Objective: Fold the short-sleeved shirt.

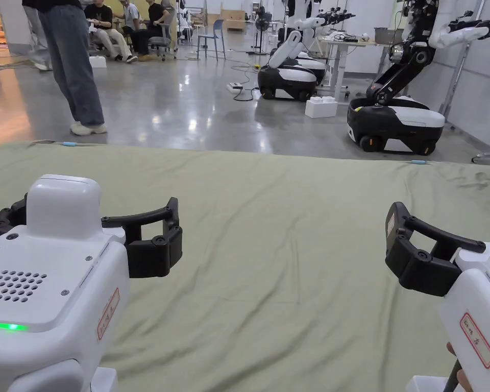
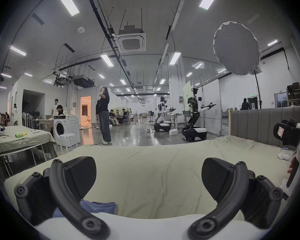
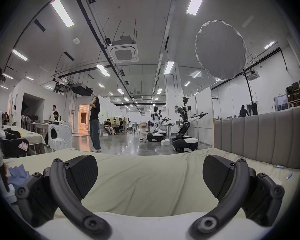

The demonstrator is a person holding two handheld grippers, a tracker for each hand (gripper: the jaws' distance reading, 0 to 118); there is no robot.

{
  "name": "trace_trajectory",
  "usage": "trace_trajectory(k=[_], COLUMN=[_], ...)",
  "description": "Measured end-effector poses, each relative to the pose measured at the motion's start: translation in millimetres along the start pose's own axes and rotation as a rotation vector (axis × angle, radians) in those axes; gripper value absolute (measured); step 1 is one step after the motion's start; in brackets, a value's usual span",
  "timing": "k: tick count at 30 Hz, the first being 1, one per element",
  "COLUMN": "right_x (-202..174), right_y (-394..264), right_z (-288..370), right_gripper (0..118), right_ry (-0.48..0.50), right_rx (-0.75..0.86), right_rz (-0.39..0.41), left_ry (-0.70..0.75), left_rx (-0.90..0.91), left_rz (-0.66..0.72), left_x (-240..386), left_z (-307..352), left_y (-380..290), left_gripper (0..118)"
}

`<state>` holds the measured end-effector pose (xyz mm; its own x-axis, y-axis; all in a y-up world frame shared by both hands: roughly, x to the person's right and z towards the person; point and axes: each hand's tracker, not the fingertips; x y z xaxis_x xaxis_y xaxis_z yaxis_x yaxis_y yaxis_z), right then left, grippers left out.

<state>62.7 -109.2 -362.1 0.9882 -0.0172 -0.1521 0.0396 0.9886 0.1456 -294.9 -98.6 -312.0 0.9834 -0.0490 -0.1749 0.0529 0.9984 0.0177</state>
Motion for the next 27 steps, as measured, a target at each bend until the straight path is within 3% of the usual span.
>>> trace_trajectory(k=[20,21,22,23,24,27], right_x=[2,3,2,1,1,12], right_y=[1,2,3,2,0,8], right_z=[3,5,7,10,9,6], right_gripper=[118,107,32,2,2,2], right_ry=[-0.014,-0.007,0.006,-0.01,-0.09,-0.039], right_rx=[-0.029,-0.038,-0.03,0.022,0.051,-0.043], right_rz=[0.015,0.019,0.037,0.068,0.074,0.003], left_ry=[-0.04,-0.059,-0.063,-0.073,-0.076,-0.064], left_rx=[-0.056,-0.076,-0.072,-0.092,-0.144,-0.149], left_rz=[0.011,0.008,0.014,0.043,0.076,0.041], left_x=[6,7,8,8,6,9], left_z=[-2,0,1,0,-3,-5], left_y=[-1,-1,-1,-2,-1,5], left_gripper=[115,89,21,0,0,0])
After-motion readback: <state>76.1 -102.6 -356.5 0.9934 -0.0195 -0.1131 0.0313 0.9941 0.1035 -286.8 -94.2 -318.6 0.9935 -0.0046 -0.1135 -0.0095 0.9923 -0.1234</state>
